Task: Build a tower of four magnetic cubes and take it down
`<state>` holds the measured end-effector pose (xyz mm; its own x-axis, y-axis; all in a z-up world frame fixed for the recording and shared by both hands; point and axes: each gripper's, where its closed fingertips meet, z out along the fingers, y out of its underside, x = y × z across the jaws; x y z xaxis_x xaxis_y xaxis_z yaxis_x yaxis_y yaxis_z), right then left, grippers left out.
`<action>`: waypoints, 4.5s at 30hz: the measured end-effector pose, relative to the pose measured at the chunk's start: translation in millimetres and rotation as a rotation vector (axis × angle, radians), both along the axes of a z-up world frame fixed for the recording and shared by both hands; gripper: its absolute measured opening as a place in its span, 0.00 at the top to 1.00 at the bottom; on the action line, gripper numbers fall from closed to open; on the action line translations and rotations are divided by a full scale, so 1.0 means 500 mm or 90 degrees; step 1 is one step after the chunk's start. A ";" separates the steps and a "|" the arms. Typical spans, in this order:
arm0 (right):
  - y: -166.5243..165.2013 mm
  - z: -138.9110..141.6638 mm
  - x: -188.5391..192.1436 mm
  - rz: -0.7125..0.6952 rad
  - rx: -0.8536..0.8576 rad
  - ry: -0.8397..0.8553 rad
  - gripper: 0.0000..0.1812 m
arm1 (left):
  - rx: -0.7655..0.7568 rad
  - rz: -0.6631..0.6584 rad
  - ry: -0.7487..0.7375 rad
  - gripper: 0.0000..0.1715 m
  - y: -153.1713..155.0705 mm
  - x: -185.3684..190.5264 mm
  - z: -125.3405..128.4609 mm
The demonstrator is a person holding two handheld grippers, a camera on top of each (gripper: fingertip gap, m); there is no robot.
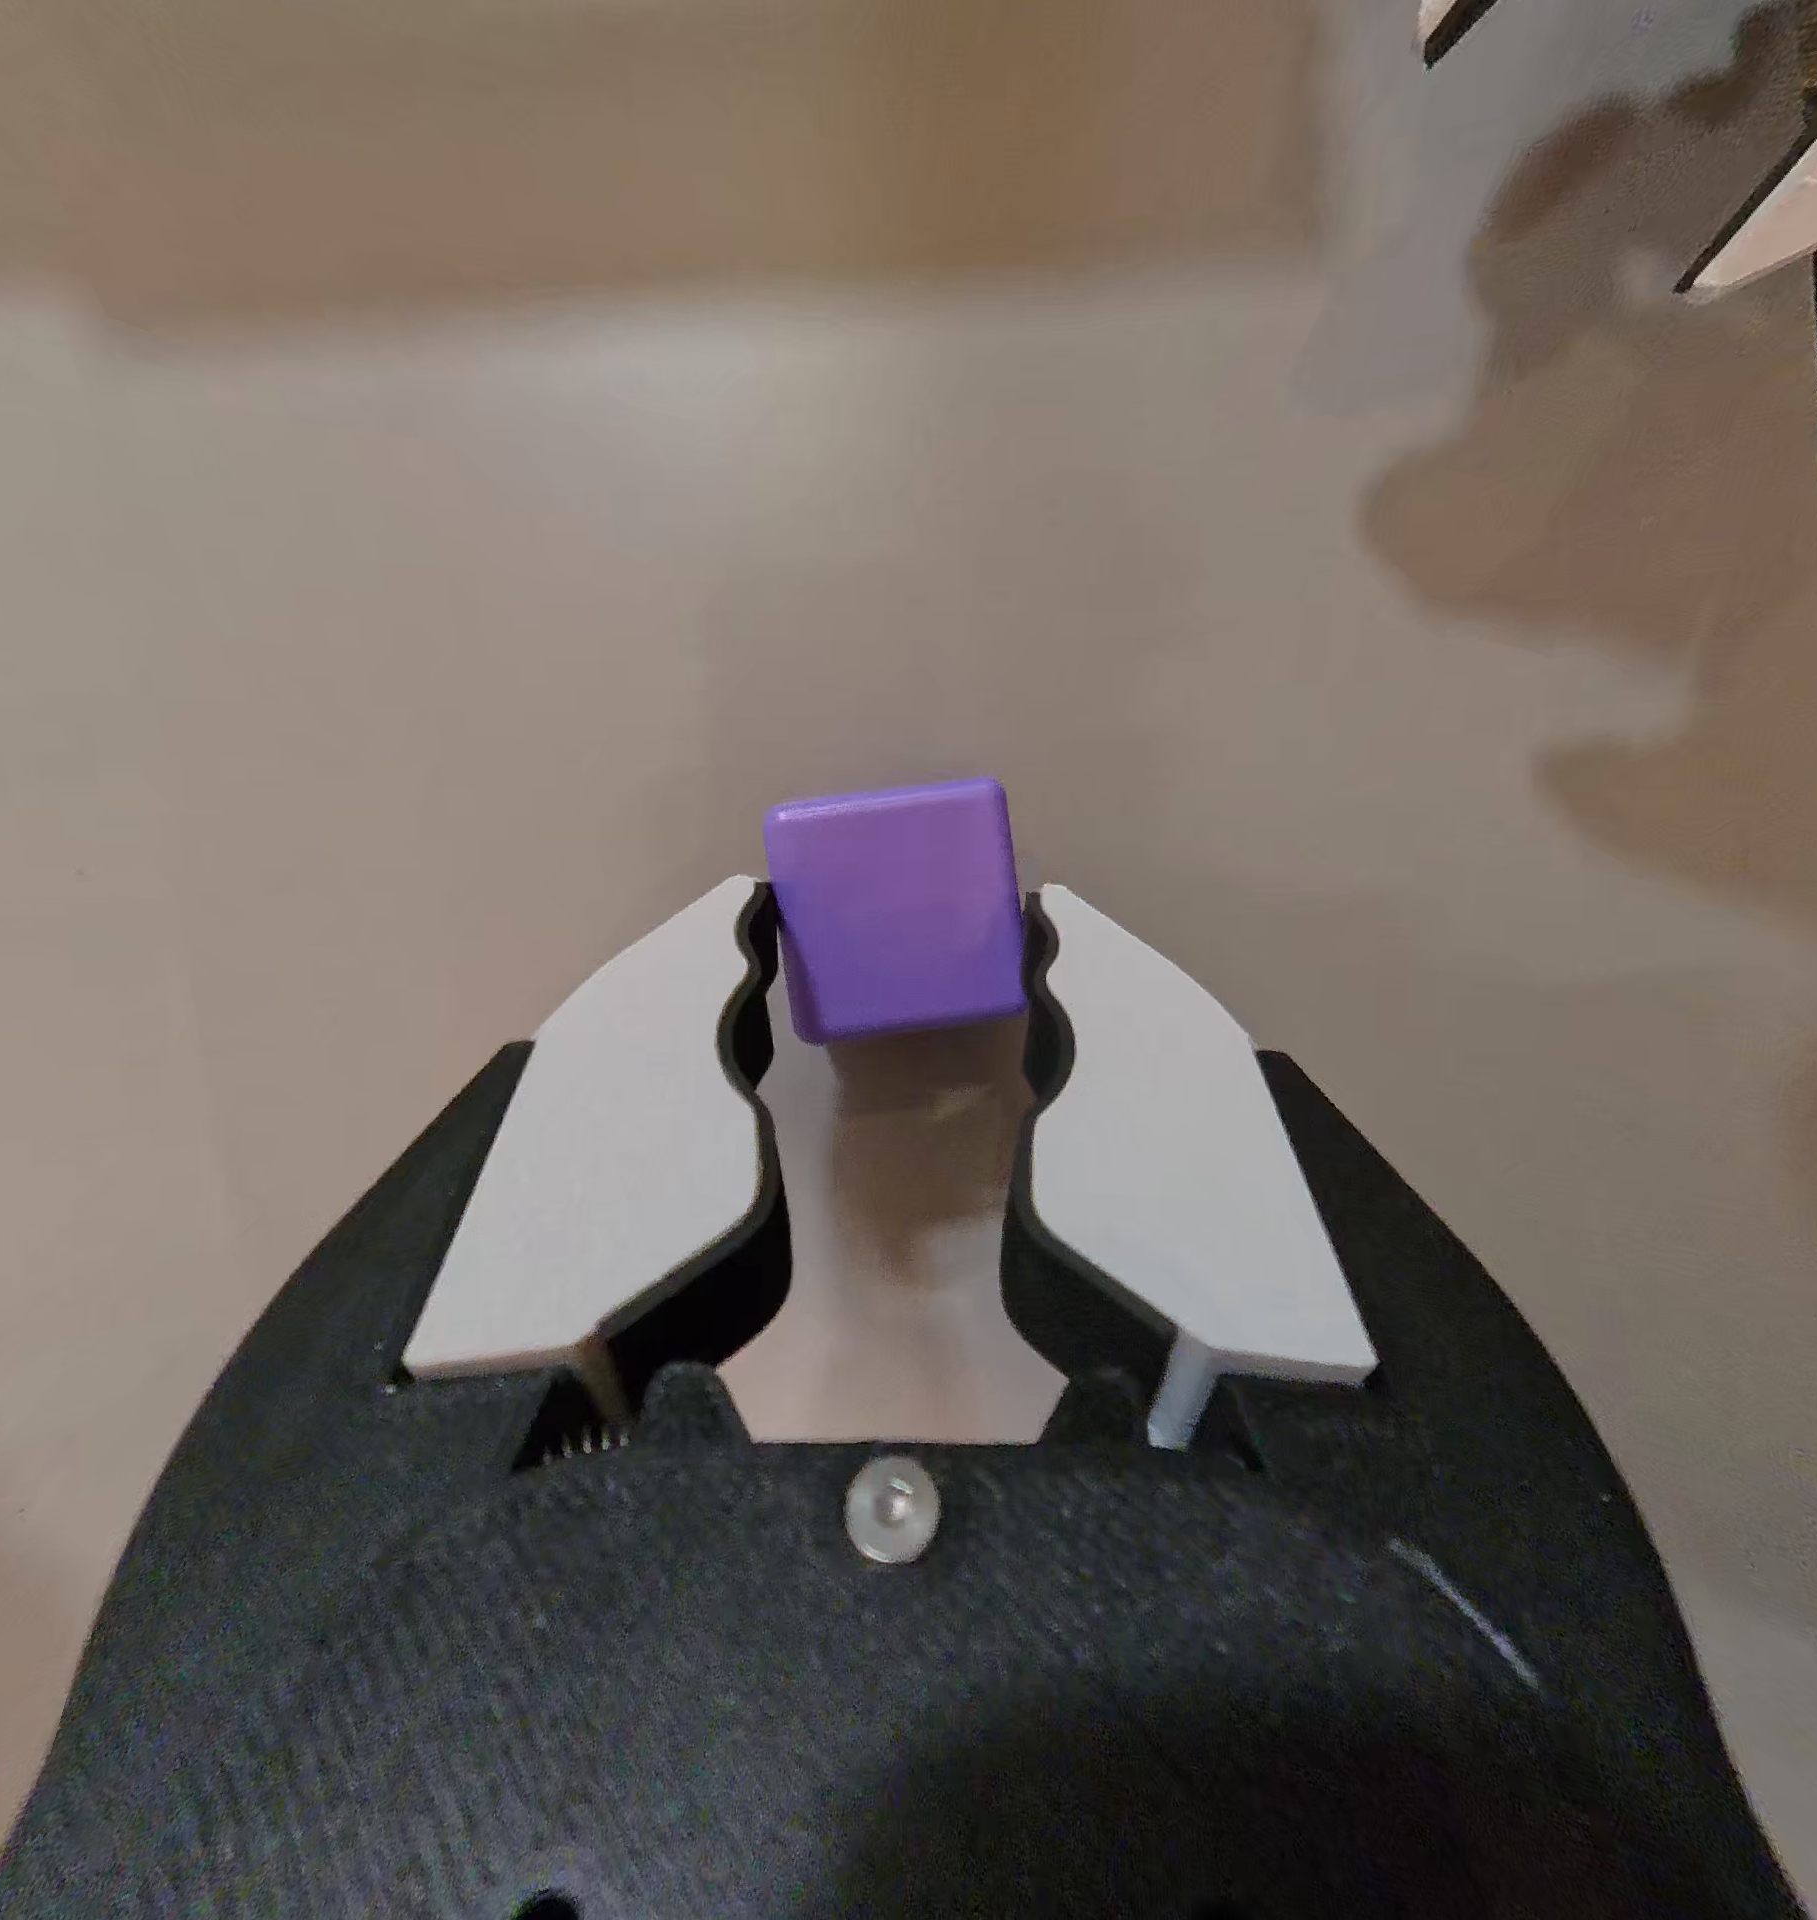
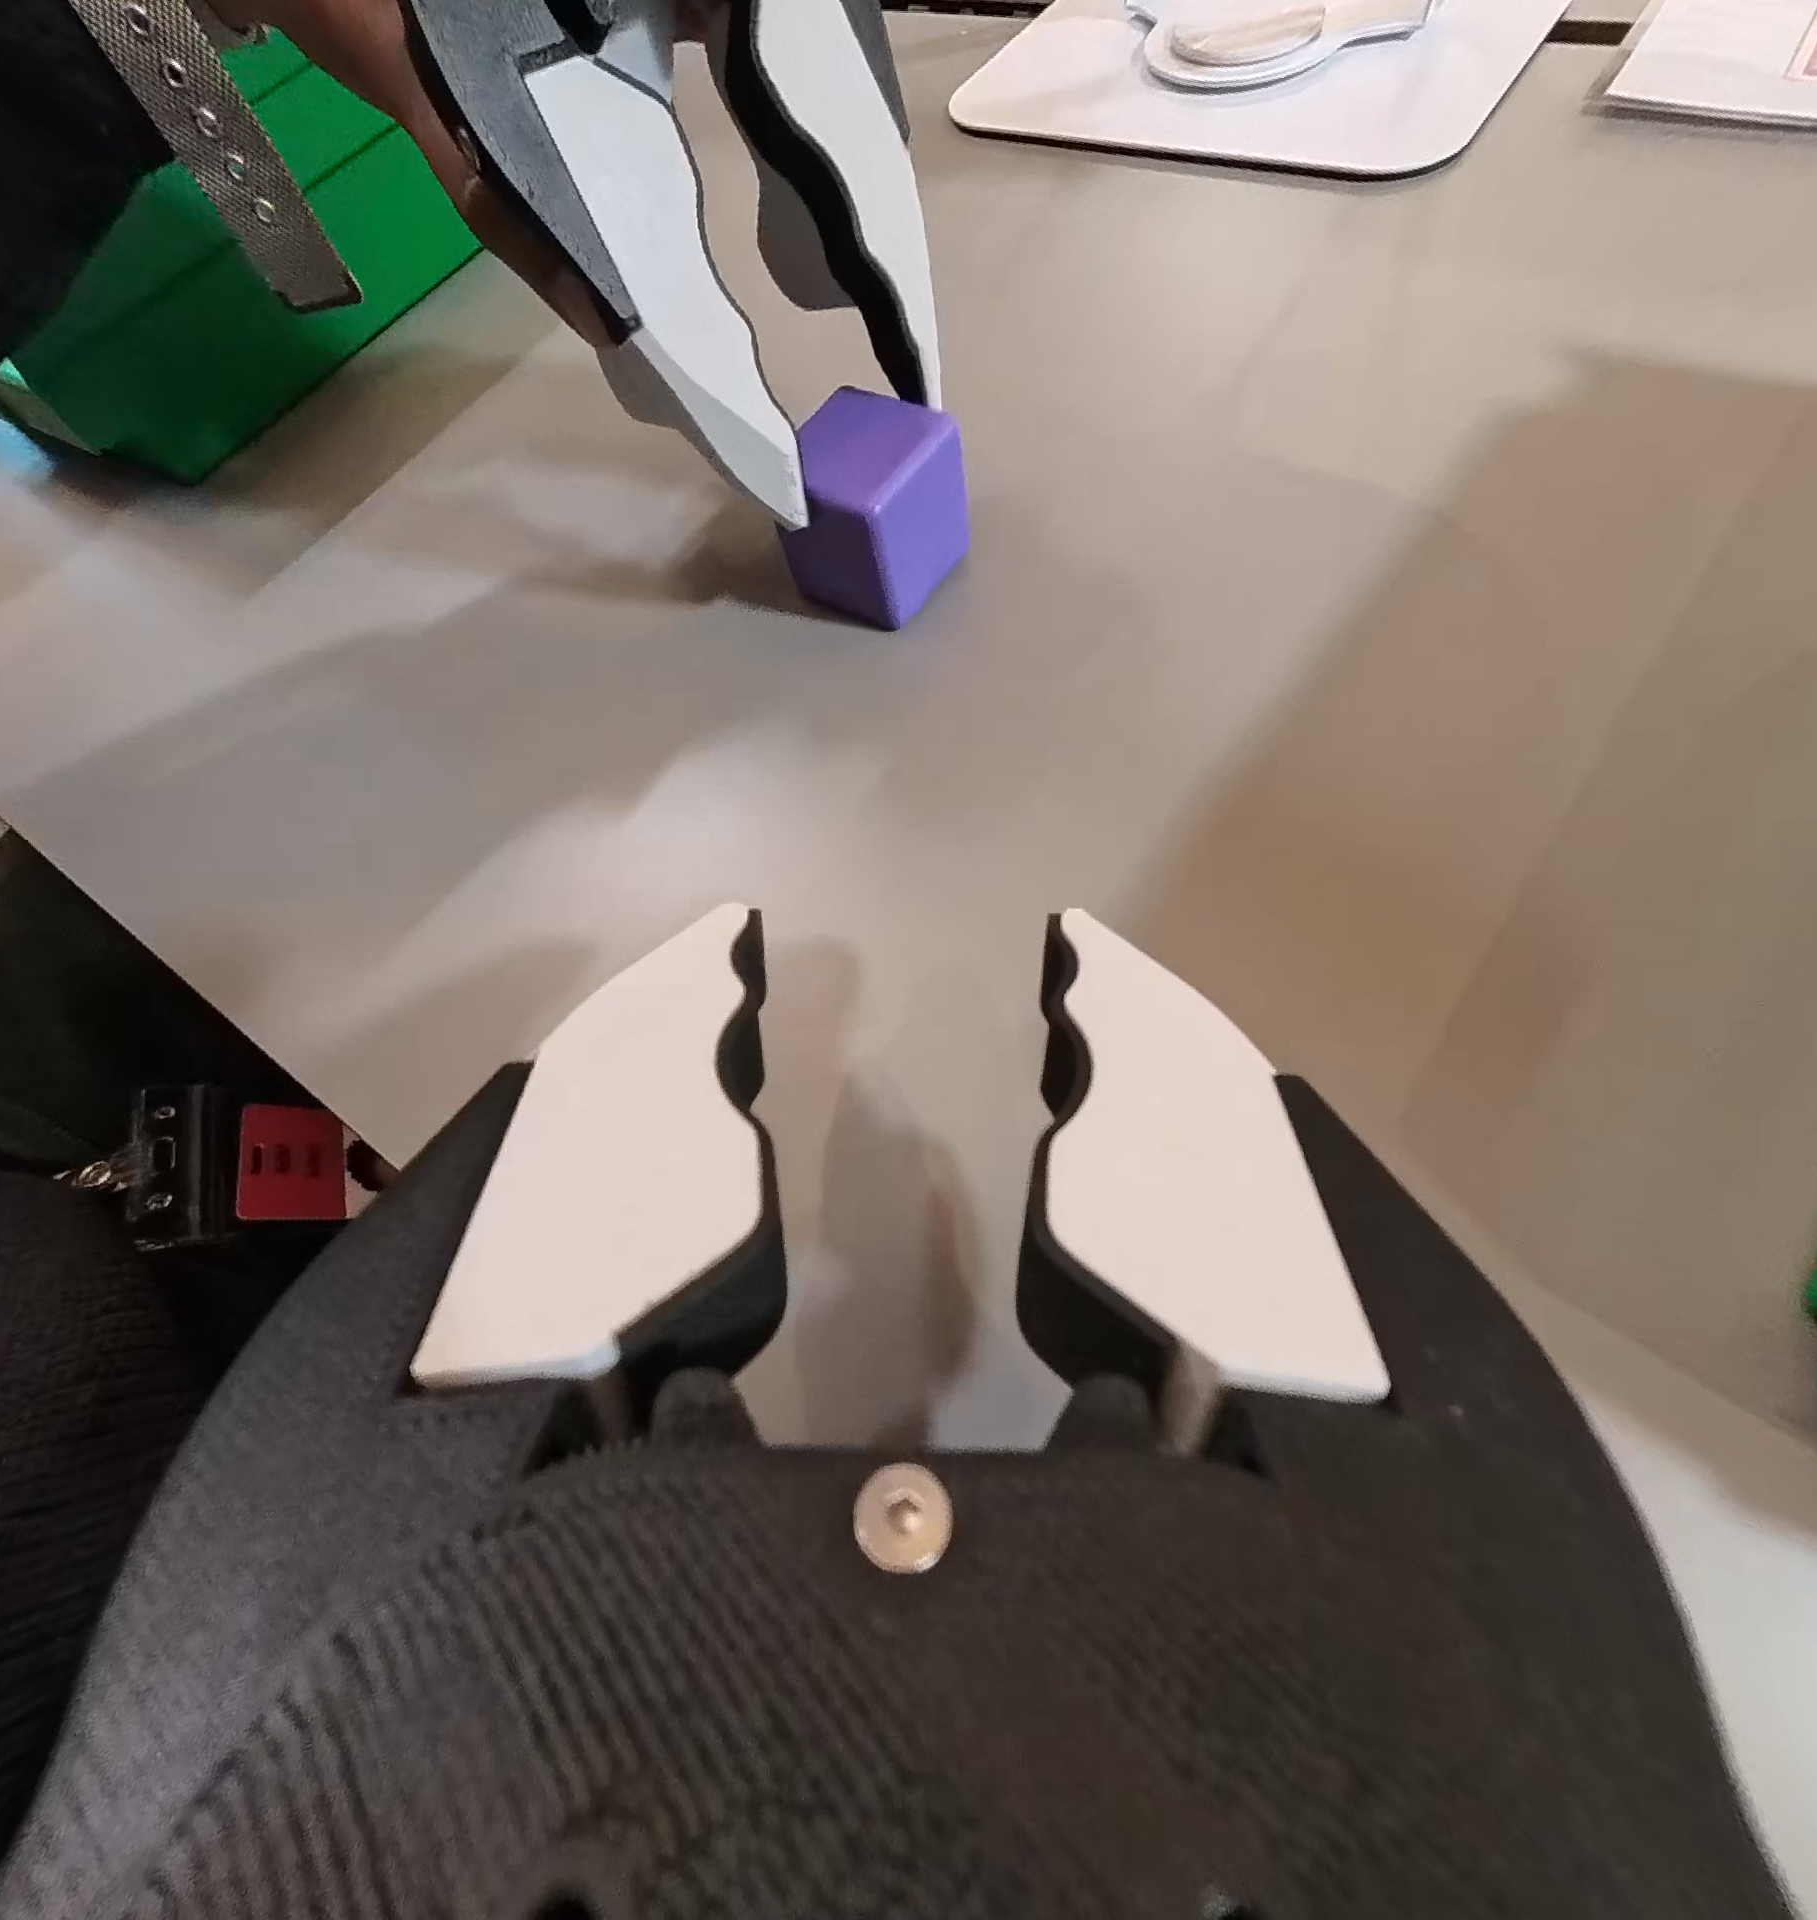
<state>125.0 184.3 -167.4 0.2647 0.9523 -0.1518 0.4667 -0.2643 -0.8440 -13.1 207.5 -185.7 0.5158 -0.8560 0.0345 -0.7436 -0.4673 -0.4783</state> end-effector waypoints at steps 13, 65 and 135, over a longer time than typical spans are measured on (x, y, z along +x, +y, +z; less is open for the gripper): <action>-0.005 0.000 -0.002 0.006 -0.001 0.003 0.72 | 0.003 0.005 0.000 0.65 -0.006 0.009 0.002; -0.130 0.013 -0.173 0.227 0.046 0.020 0.71 | 0.381 1.002 -0.213 0.58 -0.387 -0.661 0.298; -0.094 0.013 -0.122 0.157 -0.021 0.031 0.71 | 0.148 0.290 0.154 0.69 -0.203 -0.351 0.293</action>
